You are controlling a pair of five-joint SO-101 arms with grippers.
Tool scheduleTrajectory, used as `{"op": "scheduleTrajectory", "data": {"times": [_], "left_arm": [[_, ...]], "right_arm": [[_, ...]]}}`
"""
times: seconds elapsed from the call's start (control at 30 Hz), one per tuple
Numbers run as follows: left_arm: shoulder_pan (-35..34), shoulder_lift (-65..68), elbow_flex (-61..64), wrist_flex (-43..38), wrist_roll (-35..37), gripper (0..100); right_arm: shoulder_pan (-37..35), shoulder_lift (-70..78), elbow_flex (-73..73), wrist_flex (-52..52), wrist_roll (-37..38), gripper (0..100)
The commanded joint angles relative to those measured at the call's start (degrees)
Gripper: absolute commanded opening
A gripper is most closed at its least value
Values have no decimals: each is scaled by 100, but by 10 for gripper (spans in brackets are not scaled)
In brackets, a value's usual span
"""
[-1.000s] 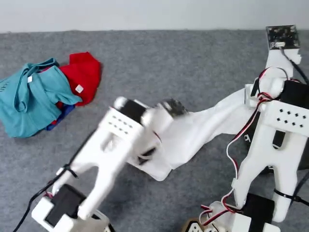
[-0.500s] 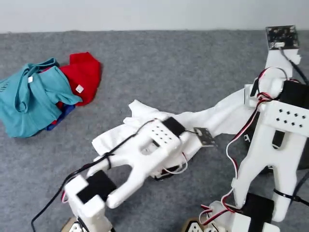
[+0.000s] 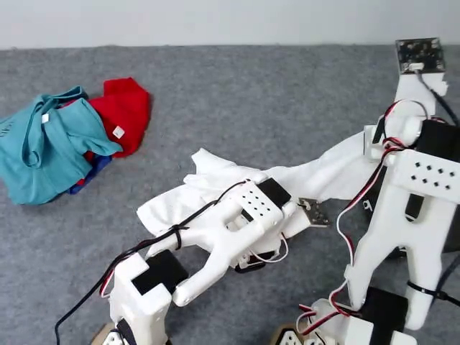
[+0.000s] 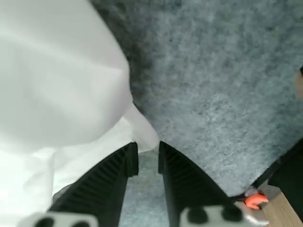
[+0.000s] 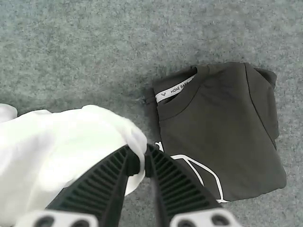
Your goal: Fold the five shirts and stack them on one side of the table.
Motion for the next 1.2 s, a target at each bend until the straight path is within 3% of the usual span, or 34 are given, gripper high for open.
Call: {"op": "scheduleTrajectory", "data": {"times": [0.0,0.4,0.57,0.67,0.87,1.0,1.17], "left_arm": [[9,114,-163,-246,62,87],[97,738,-163,-747,79,83],[325,976,-171,-879,413,77],[299,958,-171,-862,264,18],[264,932,-171,-378,97,14],[-123,923,-356,-299,97,13],[-1064,914,-1552,624,105,12]], "right_arm": [[-48,-84,-18,-31,-18,11],[-66,-84,-18,-13,-18,11],[-75,-84,-18,13,-18,11],[-75,-84,-18,22,-18,11],[-75,-84,-9,22,-18,11],[-75,-84,-9,22,-9,11],[-75,-48,-9,22,-9,11]]}}
